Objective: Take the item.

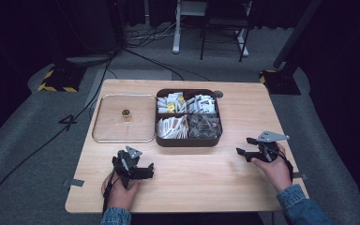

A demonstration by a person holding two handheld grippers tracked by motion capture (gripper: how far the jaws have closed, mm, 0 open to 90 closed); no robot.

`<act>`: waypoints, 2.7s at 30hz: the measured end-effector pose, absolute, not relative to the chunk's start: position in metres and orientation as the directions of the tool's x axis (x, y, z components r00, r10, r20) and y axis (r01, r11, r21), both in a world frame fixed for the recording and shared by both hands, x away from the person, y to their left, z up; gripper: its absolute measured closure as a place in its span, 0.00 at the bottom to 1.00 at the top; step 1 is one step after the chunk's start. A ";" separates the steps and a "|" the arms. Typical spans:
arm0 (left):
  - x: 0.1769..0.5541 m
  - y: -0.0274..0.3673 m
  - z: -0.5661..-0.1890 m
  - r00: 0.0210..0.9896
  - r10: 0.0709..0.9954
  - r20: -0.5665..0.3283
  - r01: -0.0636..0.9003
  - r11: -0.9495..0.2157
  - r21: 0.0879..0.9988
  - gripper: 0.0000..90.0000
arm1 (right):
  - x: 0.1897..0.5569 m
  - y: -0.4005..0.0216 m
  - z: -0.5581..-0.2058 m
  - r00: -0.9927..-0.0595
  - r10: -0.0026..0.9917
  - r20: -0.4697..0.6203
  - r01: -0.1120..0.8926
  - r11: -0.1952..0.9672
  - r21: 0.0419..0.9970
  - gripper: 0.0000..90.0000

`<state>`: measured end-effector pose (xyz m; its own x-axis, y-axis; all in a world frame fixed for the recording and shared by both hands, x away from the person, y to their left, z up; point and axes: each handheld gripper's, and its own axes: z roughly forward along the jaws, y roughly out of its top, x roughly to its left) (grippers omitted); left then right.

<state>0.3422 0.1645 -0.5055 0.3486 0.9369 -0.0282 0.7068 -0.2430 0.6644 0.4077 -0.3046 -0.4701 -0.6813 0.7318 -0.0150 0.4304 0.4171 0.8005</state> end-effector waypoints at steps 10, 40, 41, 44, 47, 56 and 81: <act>0.341 0.166 -0.505 0.361 0.932 -0.027 0.704 -0.253 0.663 0.01 | 0.432 -0.296 -0.435 -0.719 0.695 0.009 0.391 0.395 0.831 0.50; 0.342 0.166 -0.505 0.349 0.937 -0.026 0.705 -0.245 0.666 0.01 | 0.524 -0.223 -0.373 -0.695 0.719 0.011 0.415 0.389 0.823 0.59; 0.342 0.166 -0.505 0.349 0.937 -0.025 0.705 -0.245 0.665 0.01 | 0.528 -0.221 -0.373 -0.695 0.719 0.009 0.417 0.393 0.820 0.59; 0.343 0.166 -0.505 0.343 0.939 -0.029 0.708 -0.239 0.664 0.01 | 0.539 -0.215 -0.375 -0.695 0.719 0.005 0.416 0.396 0.818 0.59; 0.344 0.166 -0.505 0.334 0.942 -0.022 0.710 -0.236 0.663 0.01 | 0.547 -0.208 -0.375 -0.697 0.716 0.026 0.423 0.382 0.821 0.60; 0.346 0.165 -0.505 0.326 0.945 -0.028 0.714 -0.227 0.662 0.01 | 0.567 -0.191 -0.380 -0.681 0.730 0.056 0.452 0.359 0.817 0.59; 0.346 0.165 -0.505 0.325 0.945 -0.027 0.713 -0.226 0.664 0.01 | 0.584 -0.140 -0.437 -0.632 0.763 0.133 0.592 0.365 0.718 0.65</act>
